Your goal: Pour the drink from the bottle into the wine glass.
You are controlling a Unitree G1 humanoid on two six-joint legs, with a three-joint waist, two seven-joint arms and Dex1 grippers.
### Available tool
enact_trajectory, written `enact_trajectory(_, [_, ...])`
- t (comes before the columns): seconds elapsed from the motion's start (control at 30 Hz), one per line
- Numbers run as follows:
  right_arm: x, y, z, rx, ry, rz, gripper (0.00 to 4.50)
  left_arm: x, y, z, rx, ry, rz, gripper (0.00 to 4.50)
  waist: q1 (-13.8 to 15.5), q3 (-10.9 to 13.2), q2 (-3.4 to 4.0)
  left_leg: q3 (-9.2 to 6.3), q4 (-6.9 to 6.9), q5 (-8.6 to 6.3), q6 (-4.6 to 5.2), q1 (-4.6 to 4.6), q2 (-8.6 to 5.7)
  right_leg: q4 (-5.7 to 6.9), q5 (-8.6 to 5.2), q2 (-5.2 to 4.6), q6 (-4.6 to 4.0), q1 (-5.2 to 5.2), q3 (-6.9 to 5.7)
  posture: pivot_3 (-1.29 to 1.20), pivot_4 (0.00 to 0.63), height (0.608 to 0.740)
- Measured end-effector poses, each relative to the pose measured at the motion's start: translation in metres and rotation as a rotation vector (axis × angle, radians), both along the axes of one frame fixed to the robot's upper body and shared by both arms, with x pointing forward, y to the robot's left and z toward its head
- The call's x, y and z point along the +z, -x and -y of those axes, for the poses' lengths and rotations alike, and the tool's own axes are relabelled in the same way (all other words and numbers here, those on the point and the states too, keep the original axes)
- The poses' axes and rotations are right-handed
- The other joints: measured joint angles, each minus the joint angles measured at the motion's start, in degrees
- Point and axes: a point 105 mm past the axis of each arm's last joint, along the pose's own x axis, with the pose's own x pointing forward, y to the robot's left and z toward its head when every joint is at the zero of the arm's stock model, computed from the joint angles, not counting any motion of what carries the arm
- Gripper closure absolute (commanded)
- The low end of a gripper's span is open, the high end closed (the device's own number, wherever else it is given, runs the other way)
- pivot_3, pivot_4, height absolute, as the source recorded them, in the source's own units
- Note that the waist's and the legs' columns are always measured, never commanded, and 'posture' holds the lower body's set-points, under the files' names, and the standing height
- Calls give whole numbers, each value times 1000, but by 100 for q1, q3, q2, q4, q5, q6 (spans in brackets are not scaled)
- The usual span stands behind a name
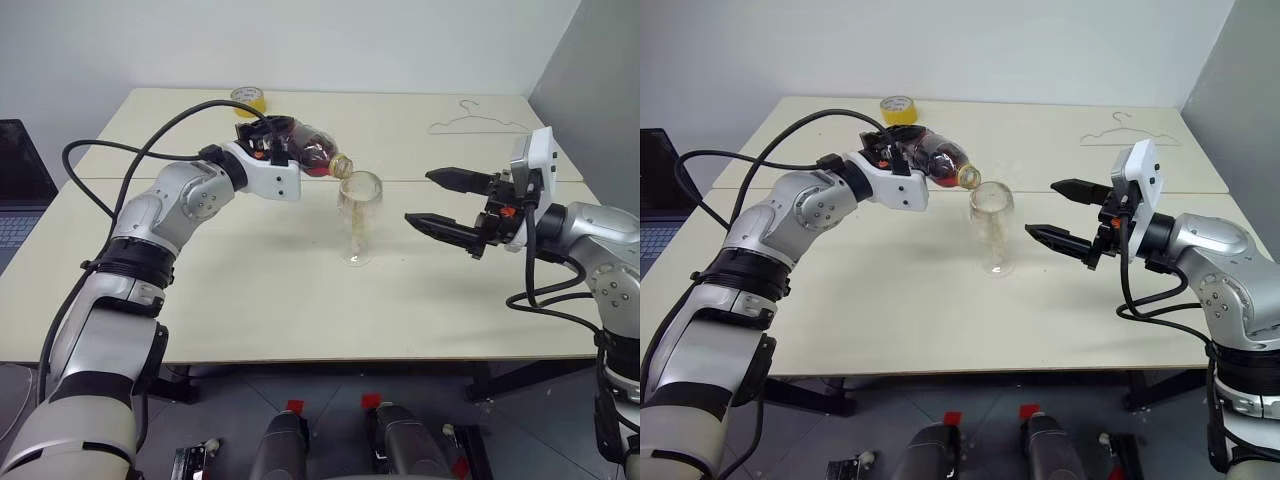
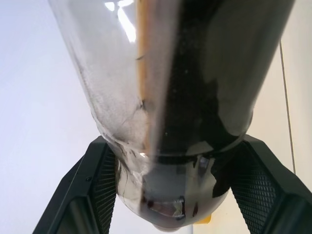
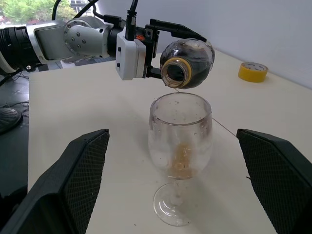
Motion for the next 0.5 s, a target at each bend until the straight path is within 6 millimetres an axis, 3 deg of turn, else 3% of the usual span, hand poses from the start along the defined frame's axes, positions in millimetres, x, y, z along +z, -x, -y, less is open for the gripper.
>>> enact_trajectory(0.5, [0, -1, 0, -4, -2, -1, 0, 2, -2, -1, 9, -9, 5, 1429, 0, 0, 0, 0, 1, 0, 0, 0, 0, 2, 0, 0, 0, 0, 0, 0, 150, 740])
